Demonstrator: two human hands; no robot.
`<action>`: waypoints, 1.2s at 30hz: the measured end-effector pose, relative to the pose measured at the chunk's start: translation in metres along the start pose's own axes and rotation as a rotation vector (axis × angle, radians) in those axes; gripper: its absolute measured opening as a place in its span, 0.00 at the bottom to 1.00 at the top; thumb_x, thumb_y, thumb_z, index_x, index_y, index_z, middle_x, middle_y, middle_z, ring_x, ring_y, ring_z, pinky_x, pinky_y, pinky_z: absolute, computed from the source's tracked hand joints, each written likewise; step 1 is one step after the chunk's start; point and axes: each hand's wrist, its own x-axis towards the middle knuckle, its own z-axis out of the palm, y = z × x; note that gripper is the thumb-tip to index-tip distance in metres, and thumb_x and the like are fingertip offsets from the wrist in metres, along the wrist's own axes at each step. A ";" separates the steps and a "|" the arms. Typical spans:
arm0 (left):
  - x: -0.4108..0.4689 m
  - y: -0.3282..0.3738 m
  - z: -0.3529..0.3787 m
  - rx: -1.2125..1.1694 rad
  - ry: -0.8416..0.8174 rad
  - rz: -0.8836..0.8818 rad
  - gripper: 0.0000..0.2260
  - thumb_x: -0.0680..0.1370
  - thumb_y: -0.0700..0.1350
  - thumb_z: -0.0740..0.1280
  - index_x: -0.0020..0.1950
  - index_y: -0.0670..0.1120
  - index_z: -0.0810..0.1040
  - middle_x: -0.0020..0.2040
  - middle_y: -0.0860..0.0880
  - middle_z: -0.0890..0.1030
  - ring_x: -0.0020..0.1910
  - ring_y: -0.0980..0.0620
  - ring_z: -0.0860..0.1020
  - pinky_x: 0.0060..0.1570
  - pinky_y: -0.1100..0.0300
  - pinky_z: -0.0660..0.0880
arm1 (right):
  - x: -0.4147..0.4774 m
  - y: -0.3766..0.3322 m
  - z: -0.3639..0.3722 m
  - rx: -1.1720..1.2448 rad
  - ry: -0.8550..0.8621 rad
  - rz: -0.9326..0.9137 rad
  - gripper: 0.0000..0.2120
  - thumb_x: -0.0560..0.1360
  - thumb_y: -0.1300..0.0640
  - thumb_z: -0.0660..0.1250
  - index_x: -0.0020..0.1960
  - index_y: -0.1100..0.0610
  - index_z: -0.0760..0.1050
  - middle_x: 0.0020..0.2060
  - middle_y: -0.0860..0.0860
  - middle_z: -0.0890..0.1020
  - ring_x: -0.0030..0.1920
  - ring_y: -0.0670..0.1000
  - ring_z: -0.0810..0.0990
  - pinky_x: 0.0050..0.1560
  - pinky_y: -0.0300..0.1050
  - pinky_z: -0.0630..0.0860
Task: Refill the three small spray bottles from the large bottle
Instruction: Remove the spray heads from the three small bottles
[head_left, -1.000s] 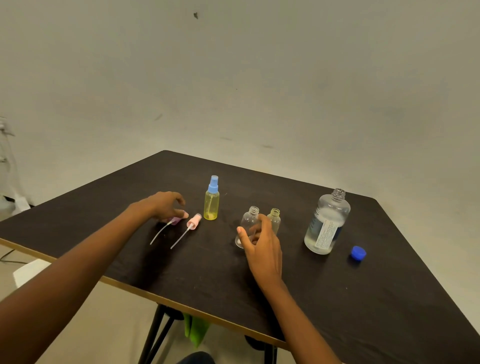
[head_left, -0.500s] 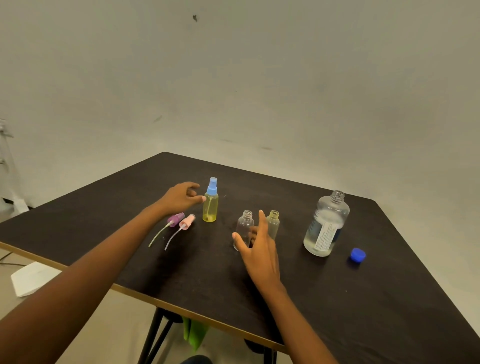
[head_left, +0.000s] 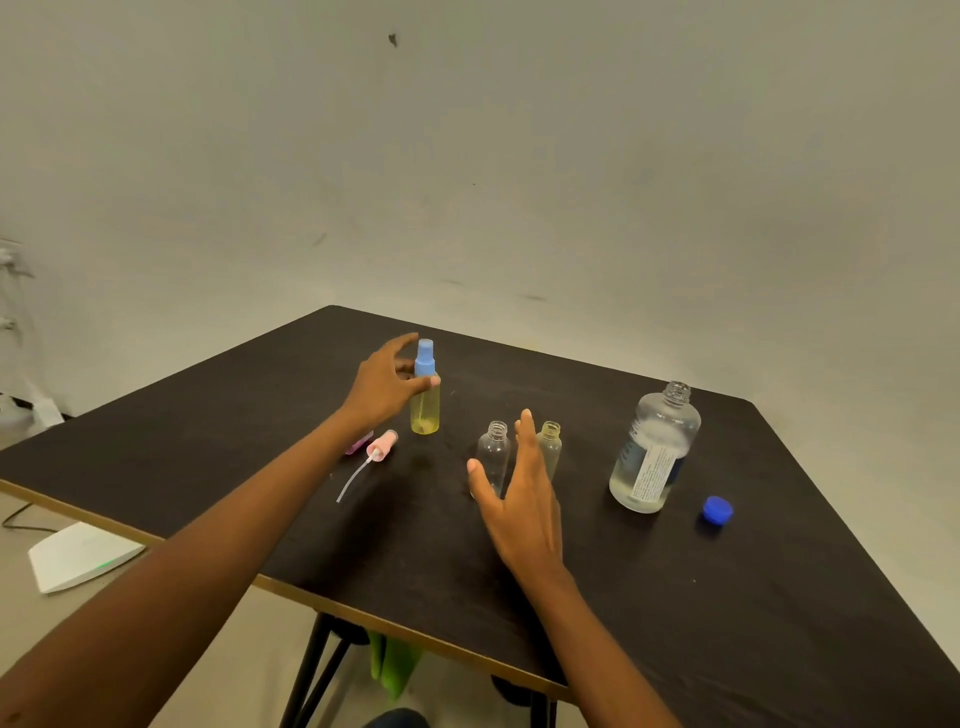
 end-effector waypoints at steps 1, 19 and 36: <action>-0.005 0.006 -0.004 -0.016 0.032 0.022 0.31 0.72 0.43 0.72 0.73 0.45 0.63 0.65 0.41 0.75 0.59 0.47 0.77 0.53 0.61 0.72 | 0.000 0.000 0.000 -0.006 0.002 -0.004 0.37 0.76 0.47 0.62 0.75 0.47 0.42 0.74 0.47 0.57 0.72 0.47 0.59 0.64 0.42 0.64; -0.161 0.076 0.005 0.203 -0.091 0.361 0.48 0.68 0.52 0.73 0.67 0.60 0.35 0.47 0.48 0.84 0.39 0.63 0.76 0.52 0.73 0.66 | -0.030 -0.063 -0.062 0.305 0.003 0.026 0.14 0.69 0.49 0.72 0.37 0.57 0.71 0.30 0.49 0.75 0.31 0.45 0.73 0.33 0.41 0.72; -0.213 0.071 0.021 -0.769 -0.641 -0.169 0.14 0.74 0.57 0.63 0.49 0.47 0.74 0.32 0.52 0.74 0.24 0.59 0.67 0.27 0.66 0.65 | -0.039 -0.052 -0.075 0.561 -0.026 0.179 0.13 0.69 0.57 0.72 0.33 0.57 0.69 0.30 0.54 0.72 0.32 0.51 0.74 0.29 0.38 0.73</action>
